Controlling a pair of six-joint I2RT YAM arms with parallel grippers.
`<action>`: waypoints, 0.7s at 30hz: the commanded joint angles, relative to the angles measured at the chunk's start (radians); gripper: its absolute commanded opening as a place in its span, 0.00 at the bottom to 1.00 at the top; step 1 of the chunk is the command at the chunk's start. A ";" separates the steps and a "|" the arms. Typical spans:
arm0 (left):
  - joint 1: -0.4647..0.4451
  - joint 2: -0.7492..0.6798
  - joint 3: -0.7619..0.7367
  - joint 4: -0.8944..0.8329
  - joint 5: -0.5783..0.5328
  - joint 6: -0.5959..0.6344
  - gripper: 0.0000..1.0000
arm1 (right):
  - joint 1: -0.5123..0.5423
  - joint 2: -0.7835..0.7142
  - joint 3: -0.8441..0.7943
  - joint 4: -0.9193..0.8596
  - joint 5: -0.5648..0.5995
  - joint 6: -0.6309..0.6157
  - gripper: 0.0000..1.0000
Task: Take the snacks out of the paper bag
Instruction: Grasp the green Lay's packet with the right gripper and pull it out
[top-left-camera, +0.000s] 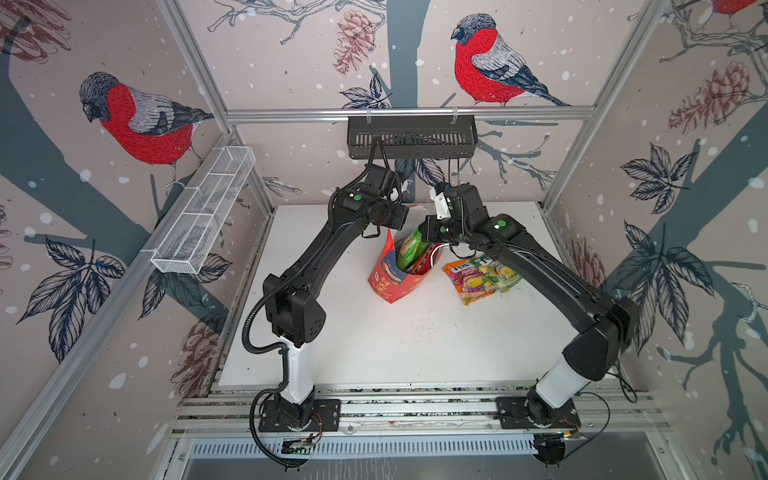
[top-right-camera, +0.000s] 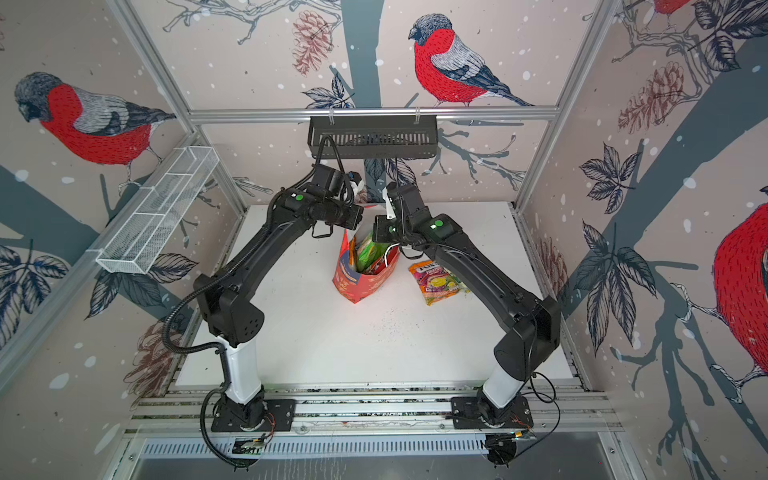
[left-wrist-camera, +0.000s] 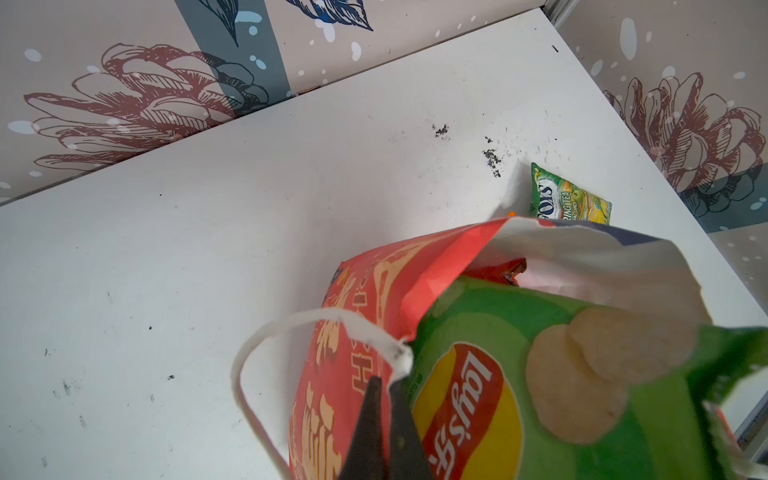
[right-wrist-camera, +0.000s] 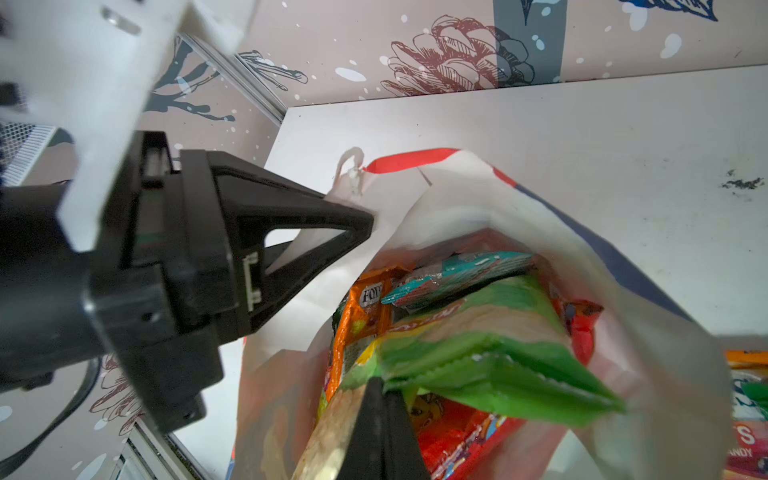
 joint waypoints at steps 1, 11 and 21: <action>0.003 0.005 0.009 0.008 0.014 0.009 0.00 | -0.001 -0.027 0.011 0.103 -0.032 -0.037 0.00; 0.002 0.001 -0.001 0.017 0.024 0.012 0.00 | -0.003 -0.078 0.009 0.205 -0.046 -0.068 0.00; 0.003 0.003 -0.007 0.017 0.029 0.015 0.00 | -0.016 -0.096 0.035 0.265 -0.077 -0.098 0.00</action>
